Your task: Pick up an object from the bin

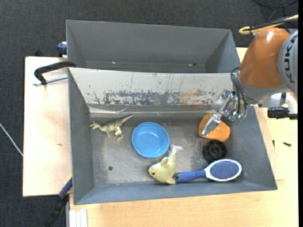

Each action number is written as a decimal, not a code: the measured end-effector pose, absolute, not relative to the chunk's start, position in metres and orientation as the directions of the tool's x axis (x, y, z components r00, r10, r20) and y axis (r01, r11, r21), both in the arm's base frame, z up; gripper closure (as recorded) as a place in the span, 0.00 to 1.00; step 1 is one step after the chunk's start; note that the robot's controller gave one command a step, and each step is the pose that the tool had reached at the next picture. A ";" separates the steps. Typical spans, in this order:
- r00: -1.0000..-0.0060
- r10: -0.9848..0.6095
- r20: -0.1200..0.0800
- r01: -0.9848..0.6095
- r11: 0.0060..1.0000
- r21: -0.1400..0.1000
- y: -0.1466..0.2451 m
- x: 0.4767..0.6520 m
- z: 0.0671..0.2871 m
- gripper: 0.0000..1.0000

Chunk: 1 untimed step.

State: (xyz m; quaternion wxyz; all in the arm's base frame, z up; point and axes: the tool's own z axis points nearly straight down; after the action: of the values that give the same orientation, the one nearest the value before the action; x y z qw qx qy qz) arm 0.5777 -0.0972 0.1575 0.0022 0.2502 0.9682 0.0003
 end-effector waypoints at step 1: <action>-0.851 0.525 0.002 0.525 0.851 -0.001 -0.106 0.602 0.081 0.00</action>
Offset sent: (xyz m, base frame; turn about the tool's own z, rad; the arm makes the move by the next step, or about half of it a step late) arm 0.0240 -0.0093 -0.0728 0.0485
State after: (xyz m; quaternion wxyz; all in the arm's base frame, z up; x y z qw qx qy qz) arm 0.6019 -0.1057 0.0809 -0.0012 0.2729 0.9620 0.0001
